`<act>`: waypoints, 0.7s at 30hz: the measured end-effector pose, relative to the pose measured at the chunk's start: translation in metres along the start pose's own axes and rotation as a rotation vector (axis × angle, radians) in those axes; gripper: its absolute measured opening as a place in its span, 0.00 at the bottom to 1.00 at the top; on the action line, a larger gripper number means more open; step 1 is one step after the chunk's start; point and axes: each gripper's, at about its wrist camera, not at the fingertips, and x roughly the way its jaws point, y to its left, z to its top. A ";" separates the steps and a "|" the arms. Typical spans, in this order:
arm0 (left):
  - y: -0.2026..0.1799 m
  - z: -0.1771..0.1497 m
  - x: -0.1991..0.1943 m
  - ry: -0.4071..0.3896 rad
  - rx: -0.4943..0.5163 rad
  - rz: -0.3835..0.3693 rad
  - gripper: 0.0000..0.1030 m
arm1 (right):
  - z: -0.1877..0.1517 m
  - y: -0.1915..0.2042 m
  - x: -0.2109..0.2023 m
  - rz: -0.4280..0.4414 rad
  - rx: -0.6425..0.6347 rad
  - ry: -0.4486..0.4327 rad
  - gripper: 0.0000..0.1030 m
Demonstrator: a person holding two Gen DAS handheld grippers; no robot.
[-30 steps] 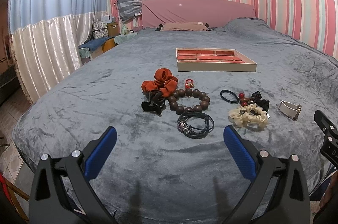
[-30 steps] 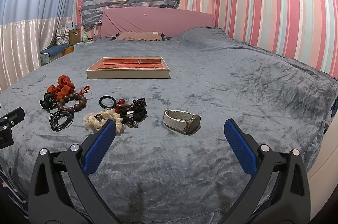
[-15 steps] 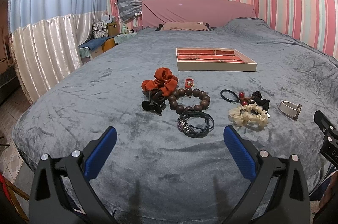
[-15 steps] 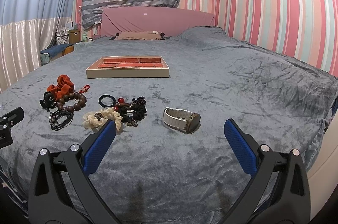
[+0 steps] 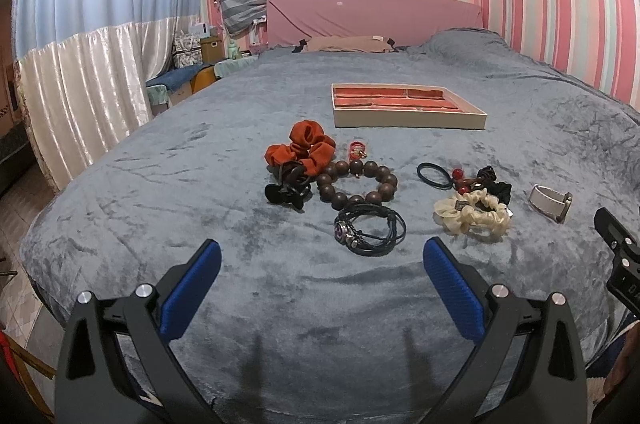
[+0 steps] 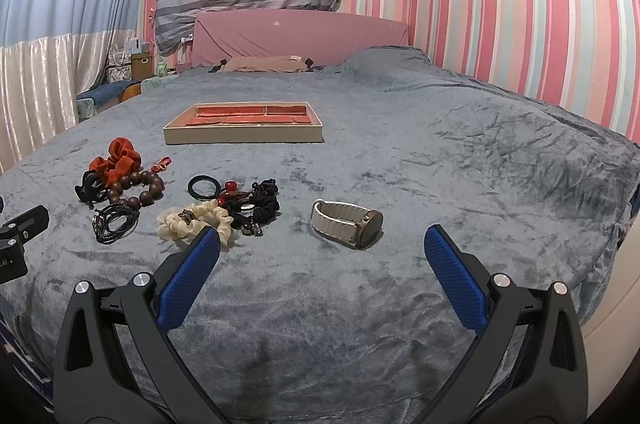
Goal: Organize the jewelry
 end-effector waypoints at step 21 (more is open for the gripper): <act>0.001 0.006 0.021 0.037 0.009 0.012 0.96 | 0.006 0.009 0.018 0.020 -0.007 0.029 0.96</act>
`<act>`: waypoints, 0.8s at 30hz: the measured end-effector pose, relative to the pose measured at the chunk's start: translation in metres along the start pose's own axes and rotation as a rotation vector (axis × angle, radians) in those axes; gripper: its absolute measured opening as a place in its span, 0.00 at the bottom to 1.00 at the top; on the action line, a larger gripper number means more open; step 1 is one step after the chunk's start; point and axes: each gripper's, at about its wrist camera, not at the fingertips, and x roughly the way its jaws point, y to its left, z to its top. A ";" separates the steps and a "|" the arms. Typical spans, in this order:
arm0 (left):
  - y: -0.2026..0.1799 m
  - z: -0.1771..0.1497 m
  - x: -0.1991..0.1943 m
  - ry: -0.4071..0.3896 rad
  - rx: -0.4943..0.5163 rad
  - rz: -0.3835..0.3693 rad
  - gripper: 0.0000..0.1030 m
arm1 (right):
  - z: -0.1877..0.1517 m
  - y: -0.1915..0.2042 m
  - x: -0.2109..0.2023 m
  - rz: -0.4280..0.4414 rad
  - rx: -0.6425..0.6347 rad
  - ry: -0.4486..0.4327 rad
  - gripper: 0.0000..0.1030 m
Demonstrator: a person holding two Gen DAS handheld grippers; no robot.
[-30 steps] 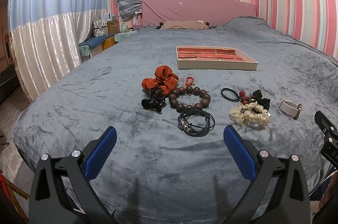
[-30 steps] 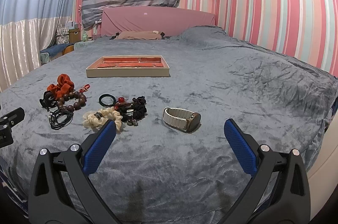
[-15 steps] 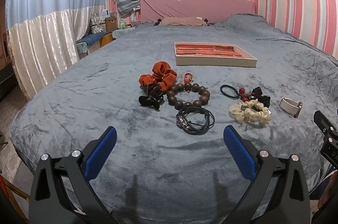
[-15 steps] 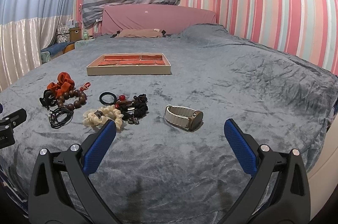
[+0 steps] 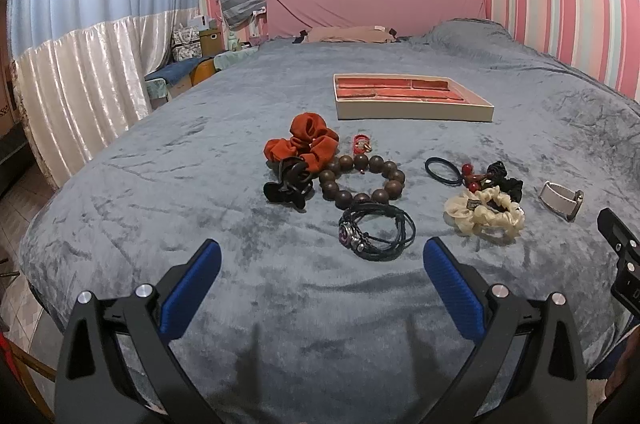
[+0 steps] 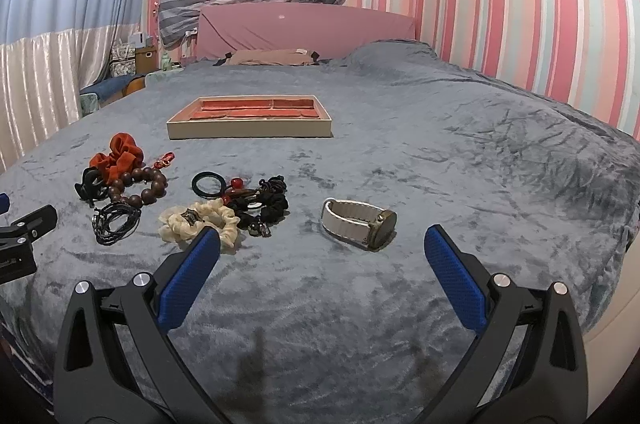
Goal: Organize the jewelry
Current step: 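Grasp the black leather bracelet with the left tool while the right tool grasps the cream scrunchie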
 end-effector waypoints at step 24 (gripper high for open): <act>0.017 0.023 0.085 0.134 0.025 -0.079 0.96 | 0.023 0.028 0.073 0.101 0.018 0.106 0.96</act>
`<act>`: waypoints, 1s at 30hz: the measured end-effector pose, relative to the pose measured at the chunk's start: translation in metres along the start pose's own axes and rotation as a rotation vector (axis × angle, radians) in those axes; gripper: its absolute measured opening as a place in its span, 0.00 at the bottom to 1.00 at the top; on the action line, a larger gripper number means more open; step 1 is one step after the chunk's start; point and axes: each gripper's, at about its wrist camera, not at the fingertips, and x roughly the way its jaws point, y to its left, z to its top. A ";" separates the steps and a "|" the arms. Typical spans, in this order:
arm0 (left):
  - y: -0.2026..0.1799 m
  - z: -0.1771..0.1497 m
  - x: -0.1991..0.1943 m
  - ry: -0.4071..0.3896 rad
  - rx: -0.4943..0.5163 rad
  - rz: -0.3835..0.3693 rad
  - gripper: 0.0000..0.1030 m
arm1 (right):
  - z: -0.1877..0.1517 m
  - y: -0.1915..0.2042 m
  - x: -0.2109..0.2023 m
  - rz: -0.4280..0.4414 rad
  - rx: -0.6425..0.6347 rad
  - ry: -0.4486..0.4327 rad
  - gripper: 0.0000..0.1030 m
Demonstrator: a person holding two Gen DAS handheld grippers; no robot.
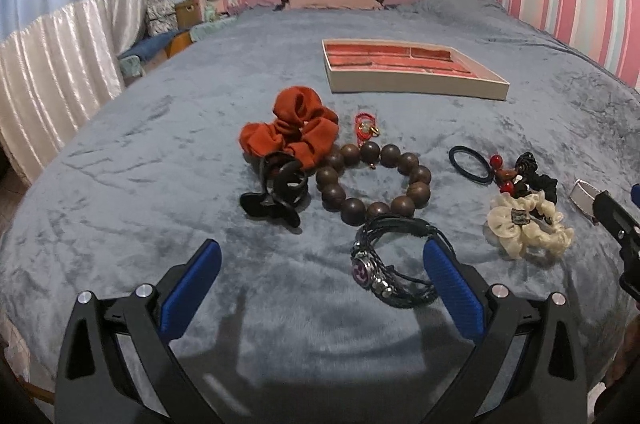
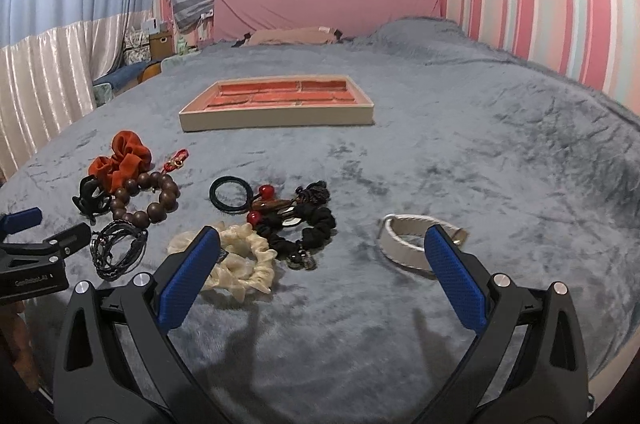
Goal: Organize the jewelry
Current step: 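Grasp the black leather bracelet with the left tool while the right tool grasps the cream scrunchie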
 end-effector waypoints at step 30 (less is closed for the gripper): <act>-0.001 -0.012 0.040 0.081 0.065 -0.071 0.37 | -0.028 0.013 0.047 0.062 0.012 0.193 0.29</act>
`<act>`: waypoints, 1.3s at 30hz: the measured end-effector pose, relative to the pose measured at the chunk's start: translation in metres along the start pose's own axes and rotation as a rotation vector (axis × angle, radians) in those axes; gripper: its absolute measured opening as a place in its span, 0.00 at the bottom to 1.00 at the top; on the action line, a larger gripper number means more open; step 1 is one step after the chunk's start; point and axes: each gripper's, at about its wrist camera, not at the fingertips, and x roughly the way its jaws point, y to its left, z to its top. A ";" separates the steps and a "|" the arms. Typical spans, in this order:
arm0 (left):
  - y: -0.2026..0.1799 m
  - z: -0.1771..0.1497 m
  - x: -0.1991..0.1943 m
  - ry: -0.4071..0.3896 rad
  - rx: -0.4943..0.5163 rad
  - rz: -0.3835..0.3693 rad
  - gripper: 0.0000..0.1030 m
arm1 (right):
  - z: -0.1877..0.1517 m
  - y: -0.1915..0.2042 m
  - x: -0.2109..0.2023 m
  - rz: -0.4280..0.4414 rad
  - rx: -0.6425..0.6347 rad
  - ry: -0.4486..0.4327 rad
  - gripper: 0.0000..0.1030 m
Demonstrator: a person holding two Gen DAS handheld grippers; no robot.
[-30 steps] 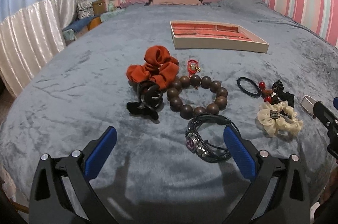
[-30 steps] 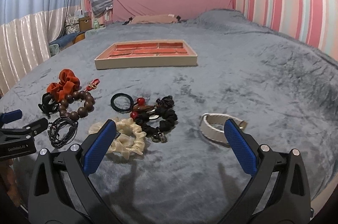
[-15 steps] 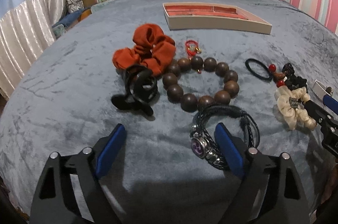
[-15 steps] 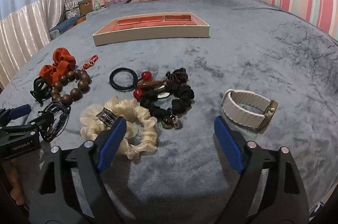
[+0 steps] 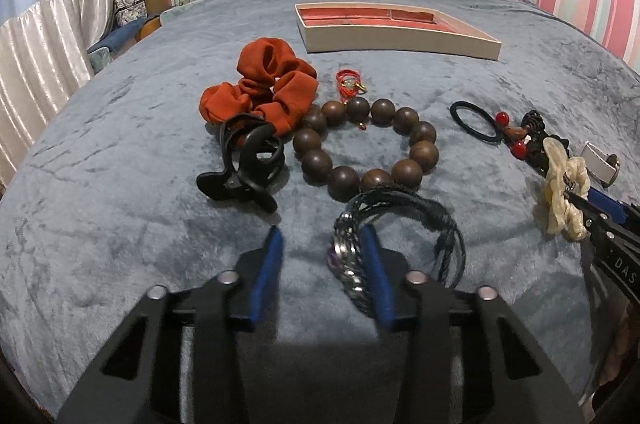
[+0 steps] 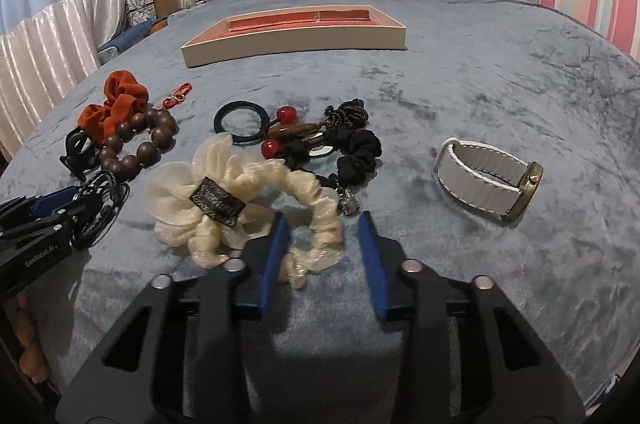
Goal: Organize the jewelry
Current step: 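Grasp the black leather bracelet with the left tool while the right tool grasps the cream scrunchie, then carry both items into the brick-lined tray and open both tools to release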
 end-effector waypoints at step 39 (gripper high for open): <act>-0.003 0.059 -0.033 -0.124 -0.035 -0.035 0.16 | 0.081 -0.080 -0.029 0.071 0.038 -0.193 0.11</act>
